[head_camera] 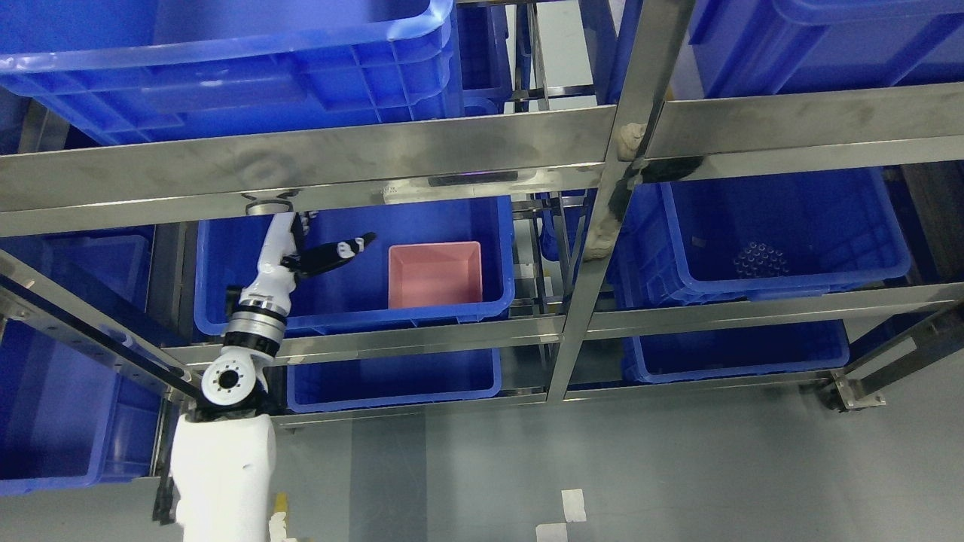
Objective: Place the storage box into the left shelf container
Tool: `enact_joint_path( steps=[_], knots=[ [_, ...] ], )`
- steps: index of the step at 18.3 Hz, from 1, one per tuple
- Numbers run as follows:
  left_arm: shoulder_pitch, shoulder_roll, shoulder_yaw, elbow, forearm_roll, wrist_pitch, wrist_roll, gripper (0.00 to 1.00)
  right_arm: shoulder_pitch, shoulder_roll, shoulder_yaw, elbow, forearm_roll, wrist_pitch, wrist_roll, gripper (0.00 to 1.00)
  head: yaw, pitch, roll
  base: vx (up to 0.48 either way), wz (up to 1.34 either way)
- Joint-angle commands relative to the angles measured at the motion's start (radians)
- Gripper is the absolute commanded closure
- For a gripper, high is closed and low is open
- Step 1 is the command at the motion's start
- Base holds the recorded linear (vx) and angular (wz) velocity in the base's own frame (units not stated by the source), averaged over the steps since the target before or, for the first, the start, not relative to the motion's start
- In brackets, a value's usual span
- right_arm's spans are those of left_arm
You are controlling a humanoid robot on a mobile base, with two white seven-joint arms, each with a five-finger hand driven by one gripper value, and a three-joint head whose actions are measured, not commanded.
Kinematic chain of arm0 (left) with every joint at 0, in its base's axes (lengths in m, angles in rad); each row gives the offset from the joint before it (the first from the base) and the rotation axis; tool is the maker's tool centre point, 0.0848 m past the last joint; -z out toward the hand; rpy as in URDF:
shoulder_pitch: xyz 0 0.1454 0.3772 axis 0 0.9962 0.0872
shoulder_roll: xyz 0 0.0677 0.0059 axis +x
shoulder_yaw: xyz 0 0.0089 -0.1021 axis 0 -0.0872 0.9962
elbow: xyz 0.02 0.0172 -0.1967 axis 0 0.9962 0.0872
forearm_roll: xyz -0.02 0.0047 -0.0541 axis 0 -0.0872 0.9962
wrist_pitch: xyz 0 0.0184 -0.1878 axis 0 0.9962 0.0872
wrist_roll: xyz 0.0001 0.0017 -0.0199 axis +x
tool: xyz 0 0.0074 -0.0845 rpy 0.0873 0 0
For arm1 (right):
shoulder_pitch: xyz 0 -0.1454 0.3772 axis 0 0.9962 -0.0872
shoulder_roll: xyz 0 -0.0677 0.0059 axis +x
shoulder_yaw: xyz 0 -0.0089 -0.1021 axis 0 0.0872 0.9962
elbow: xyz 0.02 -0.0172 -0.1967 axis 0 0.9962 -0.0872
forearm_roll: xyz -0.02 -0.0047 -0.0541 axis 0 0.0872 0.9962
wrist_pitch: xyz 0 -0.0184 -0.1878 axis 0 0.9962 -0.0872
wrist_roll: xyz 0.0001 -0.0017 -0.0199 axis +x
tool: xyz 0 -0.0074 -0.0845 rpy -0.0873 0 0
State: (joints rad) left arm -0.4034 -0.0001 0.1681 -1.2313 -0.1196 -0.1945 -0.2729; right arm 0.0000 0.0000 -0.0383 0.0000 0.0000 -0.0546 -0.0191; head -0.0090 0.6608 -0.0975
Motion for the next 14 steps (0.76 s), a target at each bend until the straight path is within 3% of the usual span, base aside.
enact_joint_path(
  steps=[1,14],
  knots=[
    [0.113,0.018,0.085,-0.333,0.083,0.119,0.035,0.01,-0.018,-0.017,0.000,-0.017,0.000,-0.001,0.001,0.01,0.0000,0.000,0.000,0.000,0.00],
    [0.161,0.018,0.050,-0.359,0.083,0.067,0.032,0.01,-0.018,-0.017,0.000,-0.017,0.000,-0.001,0.001,0.01,0.0000,0.000,0.000,0.000,0.00]
  ],
)
